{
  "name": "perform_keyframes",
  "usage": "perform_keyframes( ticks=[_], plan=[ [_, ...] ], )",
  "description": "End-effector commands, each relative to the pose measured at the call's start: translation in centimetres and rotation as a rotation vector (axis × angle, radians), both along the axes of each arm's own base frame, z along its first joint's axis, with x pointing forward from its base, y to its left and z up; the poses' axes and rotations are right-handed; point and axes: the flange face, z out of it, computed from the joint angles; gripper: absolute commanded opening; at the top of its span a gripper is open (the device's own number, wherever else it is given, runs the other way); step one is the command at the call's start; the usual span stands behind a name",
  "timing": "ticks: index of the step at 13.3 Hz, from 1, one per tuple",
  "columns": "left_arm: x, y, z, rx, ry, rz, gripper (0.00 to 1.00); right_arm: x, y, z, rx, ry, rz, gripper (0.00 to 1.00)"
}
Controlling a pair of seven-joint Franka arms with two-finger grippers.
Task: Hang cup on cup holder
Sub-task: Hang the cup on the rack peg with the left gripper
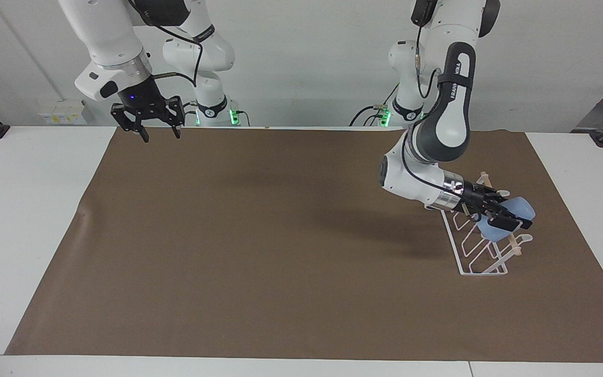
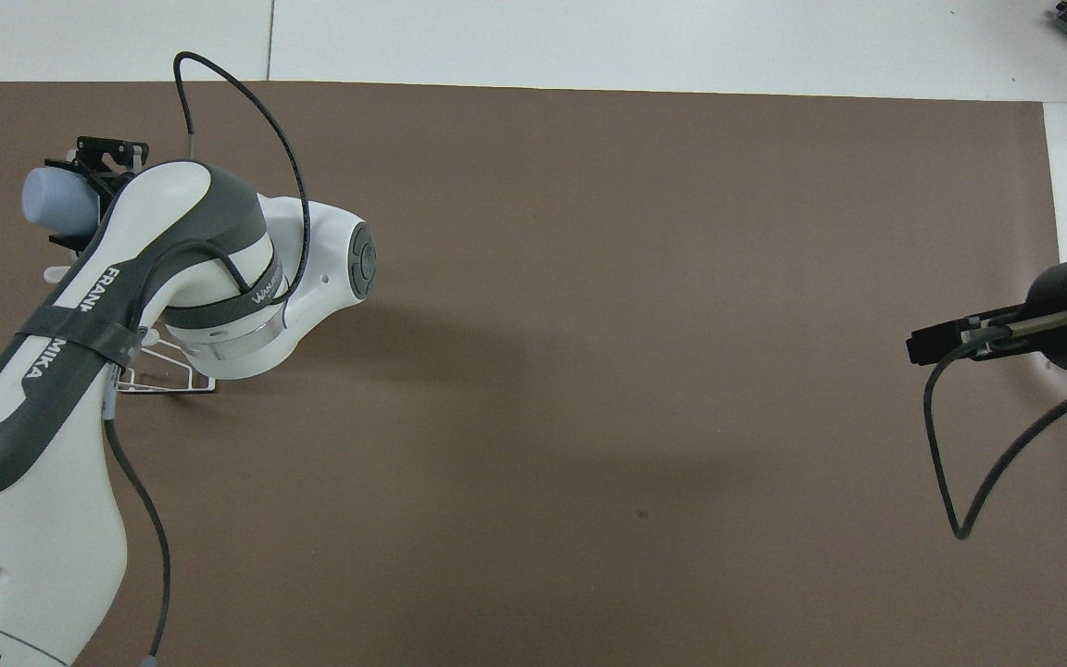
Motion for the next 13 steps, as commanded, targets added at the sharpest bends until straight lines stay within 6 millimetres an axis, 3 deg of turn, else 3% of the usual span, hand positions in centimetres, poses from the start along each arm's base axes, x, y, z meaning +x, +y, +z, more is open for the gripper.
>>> perform_keyframes(
  ticks=[1,3,6,8,9,10,13],
  plan=[
    [-0.3,0.4,-0.7,0.032,-0.037,-0.013,0.00,0.0,0.7,0.4,-0.015,0.018,-0.027,0.76],
    [-0.8,0.7,-1.5,0.034,-0.025,-0.015,0.00,-0.1,0.6,0.5,-0.015,0.018,-0.029,0.78],
    [-1.2,0.9,-2.1,0.038,-0.024,-0.015,0.00,-0.5,0.0,0.2,-0.017,0.040,-0.039,1.00],
    [-1.3,0.9,-2.2,0.037,-0.033,-0.016,0.00,-0.4,-0.4,0.3,-0.017,0.037,-0.055,1.00],
    [-1.4,0.8,-2.4,0.036,-0.030,-0.020,0.48,-0.4,-0.7,0.4,-0.017,0.035,-0.085,1.00],
    [-1.4,0.8,-2.3,0.035,-0.032,-0.022,0.81,-0.3,-0.7,0.6,-0.018,0.028,-0.128,1.00],
    [-1.5,0.5,-2.1,0.035,-0.033,-0.025,0.87,-0.3,-0.7,0.7,-0.018,0.022,-0.142,1.00]
  ],
)
